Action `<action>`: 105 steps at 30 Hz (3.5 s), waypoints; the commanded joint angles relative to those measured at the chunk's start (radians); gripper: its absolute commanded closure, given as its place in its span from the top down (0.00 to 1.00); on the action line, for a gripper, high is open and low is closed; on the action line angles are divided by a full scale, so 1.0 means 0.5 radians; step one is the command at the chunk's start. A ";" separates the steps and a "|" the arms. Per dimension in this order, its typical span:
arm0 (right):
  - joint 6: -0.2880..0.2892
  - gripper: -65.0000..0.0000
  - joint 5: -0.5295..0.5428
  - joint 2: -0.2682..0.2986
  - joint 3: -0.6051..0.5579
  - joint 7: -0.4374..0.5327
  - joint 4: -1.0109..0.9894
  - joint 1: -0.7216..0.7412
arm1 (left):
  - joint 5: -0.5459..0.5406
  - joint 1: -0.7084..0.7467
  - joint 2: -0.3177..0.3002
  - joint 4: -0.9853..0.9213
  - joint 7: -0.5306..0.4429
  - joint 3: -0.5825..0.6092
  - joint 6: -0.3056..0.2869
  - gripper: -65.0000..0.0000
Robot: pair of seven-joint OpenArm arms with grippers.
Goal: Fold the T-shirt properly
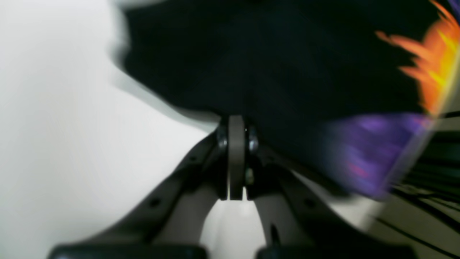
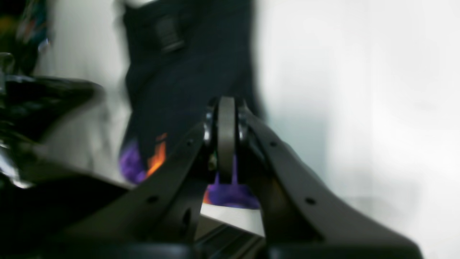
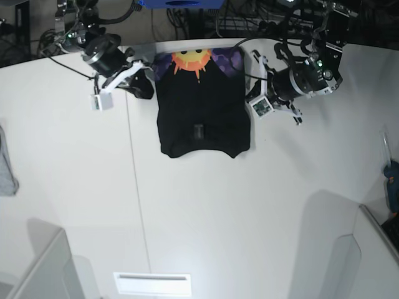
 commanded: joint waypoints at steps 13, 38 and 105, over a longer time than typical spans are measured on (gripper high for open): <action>0.071 0.00 -0.232 0.001 -0.205 0.039 -0.189 -0.016 | -0.003 0.340 -0.005 -0.115 -0.297 -0.015 -0.010 0.00; 0.058 0.00 -0.266 0.271 -0.187 0.512 0.019 -0.397 | 0.000 0.662 -0.026 0.010 -0.650 -0.325 -0.010 0.00; 0.497 0.00 -1.720 0.090 -0.040 2.107 -3.792 0.545 | 0.924 -0.093 0.428 -3.537 -2.255 -0.224 0.102 0.00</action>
